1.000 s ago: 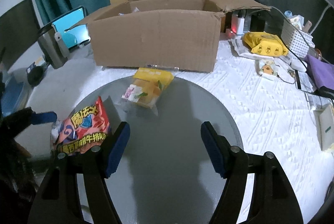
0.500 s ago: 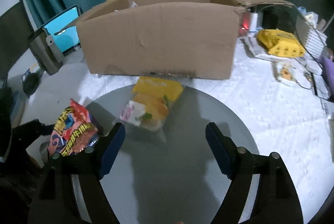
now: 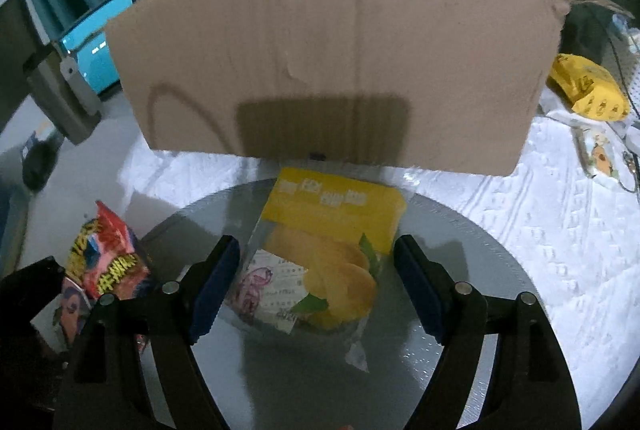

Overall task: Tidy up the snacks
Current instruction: 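Close the left tool on the red chip bag while the right tool reaches the yellow packet, then close the right tool on the yellow cake packet while the left tool lifts the chip bag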

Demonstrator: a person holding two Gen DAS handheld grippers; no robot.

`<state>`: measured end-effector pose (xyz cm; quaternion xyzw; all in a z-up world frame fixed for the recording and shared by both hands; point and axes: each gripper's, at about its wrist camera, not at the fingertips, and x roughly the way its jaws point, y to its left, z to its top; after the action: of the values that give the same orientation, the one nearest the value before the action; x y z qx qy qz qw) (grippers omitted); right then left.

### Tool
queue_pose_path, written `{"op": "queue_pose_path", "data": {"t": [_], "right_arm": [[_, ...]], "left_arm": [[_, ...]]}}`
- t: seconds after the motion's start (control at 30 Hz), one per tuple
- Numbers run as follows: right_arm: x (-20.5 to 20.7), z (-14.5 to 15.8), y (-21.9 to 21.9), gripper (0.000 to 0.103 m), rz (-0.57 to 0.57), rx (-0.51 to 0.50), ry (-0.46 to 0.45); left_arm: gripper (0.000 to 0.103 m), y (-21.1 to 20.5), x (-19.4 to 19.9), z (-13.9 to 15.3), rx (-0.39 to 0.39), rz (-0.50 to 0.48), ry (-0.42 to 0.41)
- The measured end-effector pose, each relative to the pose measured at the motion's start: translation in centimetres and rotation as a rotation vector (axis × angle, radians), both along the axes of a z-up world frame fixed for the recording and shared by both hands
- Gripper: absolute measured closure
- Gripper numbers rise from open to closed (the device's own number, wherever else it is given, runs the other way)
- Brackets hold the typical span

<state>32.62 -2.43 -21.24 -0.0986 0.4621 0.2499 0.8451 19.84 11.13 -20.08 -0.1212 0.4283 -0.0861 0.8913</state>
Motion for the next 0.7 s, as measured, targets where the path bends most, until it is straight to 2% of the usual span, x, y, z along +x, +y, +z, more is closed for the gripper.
{"op": "queue_pose_path", "data": {"t": [0.17, 0.2, 0.27, 0.33, 0.7], "right_arm": [[-0.7, -0.1, 0.6, 0.023, 0.017, -0.039, -0.028], [-0.9, -0.1, 0.6, 0.025, 0.02, -0.042, -0.032], [-1.2, 0.0, 0.5, 0.036, 0.027, -0.043, -0.039], [-1.4, -0.1, 0.4, 0.038, 0.032, -0.044, -0.039], [-3.7, 0.5, -1.6, 0.04, 0.06, -0.018, -0.027]], "left_arm": [[0.039, -0.1, -0.1, 0.0, 0.005, 0.005, -0.001], [0.04, -0.1, -0.1, 0.0, 0.008, 0.008, -0.001], [0.042, -0.2, -0.2, 0.0, 0.013, 0.014, -0.001], [0.043, -0.3, -0.2, 0.0, 0.019, 0.019, -0.001], [0.047, -1.3, -1.4, 0.6, 0.037, 0.023, -0.009]]}}
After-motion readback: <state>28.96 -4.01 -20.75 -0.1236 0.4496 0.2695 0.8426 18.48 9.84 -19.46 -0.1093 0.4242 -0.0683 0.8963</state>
